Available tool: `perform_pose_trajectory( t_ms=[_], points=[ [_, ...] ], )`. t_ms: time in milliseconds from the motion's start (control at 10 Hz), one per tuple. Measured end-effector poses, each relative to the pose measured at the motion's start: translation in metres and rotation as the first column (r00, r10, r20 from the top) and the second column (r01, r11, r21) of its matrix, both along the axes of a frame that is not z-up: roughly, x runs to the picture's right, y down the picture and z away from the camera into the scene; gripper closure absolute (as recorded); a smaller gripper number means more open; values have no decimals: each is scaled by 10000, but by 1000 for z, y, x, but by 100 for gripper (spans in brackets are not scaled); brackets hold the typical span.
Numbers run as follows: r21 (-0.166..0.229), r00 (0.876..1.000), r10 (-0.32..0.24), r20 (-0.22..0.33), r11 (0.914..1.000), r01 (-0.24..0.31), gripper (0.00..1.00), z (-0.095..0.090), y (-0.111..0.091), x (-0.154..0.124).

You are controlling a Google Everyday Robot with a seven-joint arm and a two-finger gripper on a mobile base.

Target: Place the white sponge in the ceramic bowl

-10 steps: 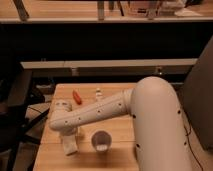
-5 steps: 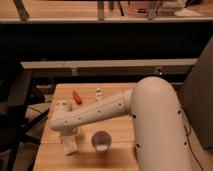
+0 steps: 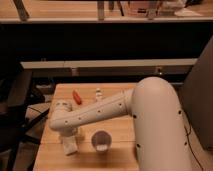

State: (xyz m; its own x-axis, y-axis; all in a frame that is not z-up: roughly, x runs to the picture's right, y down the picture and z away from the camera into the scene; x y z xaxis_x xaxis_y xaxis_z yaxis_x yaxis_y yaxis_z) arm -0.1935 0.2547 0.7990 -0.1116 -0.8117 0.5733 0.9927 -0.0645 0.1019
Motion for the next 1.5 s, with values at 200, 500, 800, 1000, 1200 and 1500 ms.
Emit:
perform_pose_trajectory(
  t_ms=[200,500,800,1000,1200,1500],
  points=[
    [-201,10000,-37,-79,9998,35,22,4,8,2],
    [-163,9998,-140,-125,9998,138,48,4,13,0],
    [-77,9998,-149,-103,9999,148,79,1,12,-1],
    [-109,9998,-173,-129,9998,171,98,-1,12,0],
    [70,9999,-144,3,9999,144,100,-5,6,0],
    [868,9992,193,342,9960,-222,100,-27,-38,2]
  ],
)
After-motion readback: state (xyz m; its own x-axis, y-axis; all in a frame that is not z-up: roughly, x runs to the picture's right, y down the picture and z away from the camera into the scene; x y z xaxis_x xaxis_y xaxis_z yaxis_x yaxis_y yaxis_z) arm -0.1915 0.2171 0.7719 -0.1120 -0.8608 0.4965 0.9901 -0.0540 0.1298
